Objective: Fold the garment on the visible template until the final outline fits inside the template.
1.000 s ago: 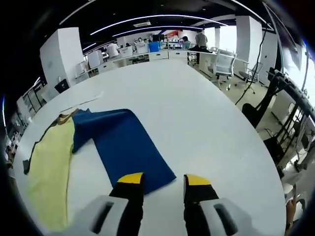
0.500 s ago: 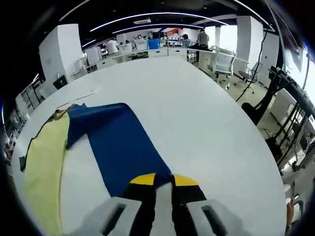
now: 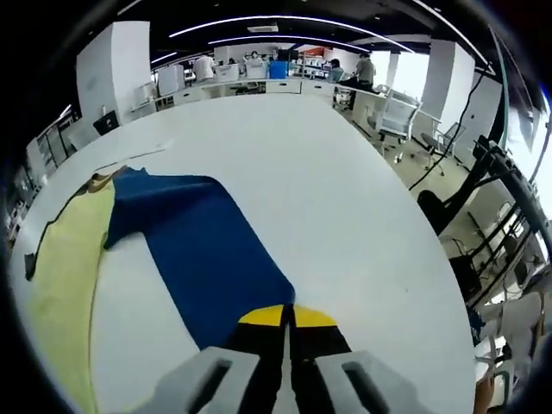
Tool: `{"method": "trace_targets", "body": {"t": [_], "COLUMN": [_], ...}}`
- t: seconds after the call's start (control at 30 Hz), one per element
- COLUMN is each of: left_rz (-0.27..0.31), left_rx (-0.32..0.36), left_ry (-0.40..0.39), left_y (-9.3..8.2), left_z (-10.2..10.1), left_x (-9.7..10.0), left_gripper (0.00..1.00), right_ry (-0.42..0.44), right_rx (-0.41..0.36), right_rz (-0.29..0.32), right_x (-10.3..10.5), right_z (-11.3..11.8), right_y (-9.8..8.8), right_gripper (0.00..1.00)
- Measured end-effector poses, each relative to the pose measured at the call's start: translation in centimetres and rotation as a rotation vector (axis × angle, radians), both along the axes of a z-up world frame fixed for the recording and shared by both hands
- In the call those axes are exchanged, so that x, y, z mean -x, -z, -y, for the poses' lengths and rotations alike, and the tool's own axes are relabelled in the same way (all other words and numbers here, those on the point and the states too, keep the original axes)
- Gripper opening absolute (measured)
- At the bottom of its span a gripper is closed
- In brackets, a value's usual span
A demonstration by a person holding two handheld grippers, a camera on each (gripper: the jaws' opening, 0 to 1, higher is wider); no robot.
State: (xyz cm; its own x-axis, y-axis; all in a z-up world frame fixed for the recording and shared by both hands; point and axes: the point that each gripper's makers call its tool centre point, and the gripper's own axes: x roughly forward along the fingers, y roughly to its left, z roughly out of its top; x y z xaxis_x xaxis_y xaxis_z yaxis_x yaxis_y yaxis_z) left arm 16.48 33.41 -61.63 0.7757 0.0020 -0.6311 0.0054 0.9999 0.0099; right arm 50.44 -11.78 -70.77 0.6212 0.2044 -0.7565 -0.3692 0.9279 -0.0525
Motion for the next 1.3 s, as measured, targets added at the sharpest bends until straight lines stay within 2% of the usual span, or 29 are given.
{"method": "trace_targets", "body": {"t": [0.17,0.57,0.73,1.1,1.3], "left_rz": [0.005,0.041,0.026,0.015,0.005], "left_rx": [-0.015,0.021,0.029,0.025,0.029], "left_ry": [0.007,-0.004,0.003,-0.004,-0.010], "left_y": [-0.2,-1.3,-1.0,-1.0,-0.7], "left_z": [0.1,0.5,0.7,0.6,0.7], "left_x": [-0.1,-0.4,-0.2,0.1,0.3], "left_gripper": [0.89,0.91,0.90,0.91,0.90], "right_ry": [0.015,0.052,0.023,-0.004,-0.001], "right_rx": [0.053,0.085,0.156,0.185,0.173], "right_rz": [0.010,-0.015,-0.007,-0.005,-0.019], "right_x": [-0.8,-1.7,-2.2,-3.2,-3.3], "right_z": [1.5,3.5,4.3,4.6,4.7], "right_y": [-0.4,-0.2,-0.2,0.1,0.4], "right_gripper": [0.00,0.00,0.00,0.00,0.00]}}
